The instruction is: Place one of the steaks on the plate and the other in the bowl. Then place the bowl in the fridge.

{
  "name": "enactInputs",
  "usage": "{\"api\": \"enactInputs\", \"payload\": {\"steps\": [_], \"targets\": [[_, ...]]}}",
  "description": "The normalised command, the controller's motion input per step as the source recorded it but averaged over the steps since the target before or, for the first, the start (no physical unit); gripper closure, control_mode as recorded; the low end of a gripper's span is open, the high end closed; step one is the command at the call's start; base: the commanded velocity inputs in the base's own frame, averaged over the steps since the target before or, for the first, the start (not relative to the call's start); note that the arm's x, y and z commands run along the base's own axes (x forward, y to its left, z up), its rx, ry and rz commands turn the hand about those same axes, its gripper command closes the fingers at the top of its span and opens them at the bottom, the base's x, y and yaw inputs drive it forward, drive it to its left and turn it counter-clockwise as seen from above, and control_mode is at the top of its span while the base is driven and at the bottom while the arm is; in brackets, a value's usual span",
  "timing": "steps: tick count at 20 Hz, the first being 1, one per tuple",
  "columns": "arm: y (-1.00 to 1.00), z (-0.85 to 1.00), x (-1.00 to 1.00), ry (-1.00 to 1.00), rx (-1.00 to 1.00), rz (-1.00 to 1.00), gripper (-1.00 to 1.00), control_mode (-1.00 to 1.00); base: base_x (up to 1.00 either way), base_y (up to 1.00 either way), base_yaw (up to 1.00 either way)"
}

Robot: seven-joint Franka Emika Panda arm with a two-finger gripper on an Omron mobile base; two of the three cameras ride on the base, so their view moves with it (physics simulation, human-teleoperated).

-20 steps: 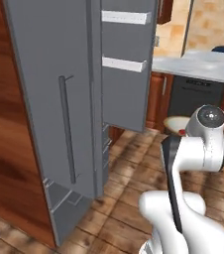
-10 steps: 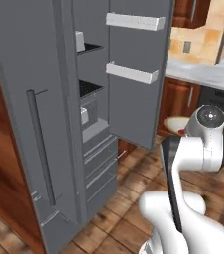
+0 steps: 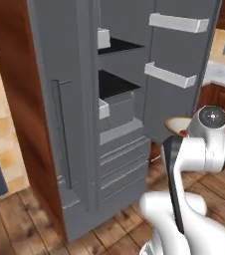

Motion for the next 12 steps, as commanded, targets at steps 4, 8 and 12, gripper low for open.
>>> {"api": "enactInputs", "payload": {"steps": [4,8,12], "targets": [[0.00,0.00,0.00,0.00,0.00,0.00,1.00,1.00,0.46,-0.51,0.58],[0.00,0.00,0.00,0.00,0.00,0.00,1.00,1.00,0.43,-0.45,0.58],[0.00,0.00,0.00,0.00,0.00,0.00,1.00,1.00,0.54,-0.45,0.64]]}}
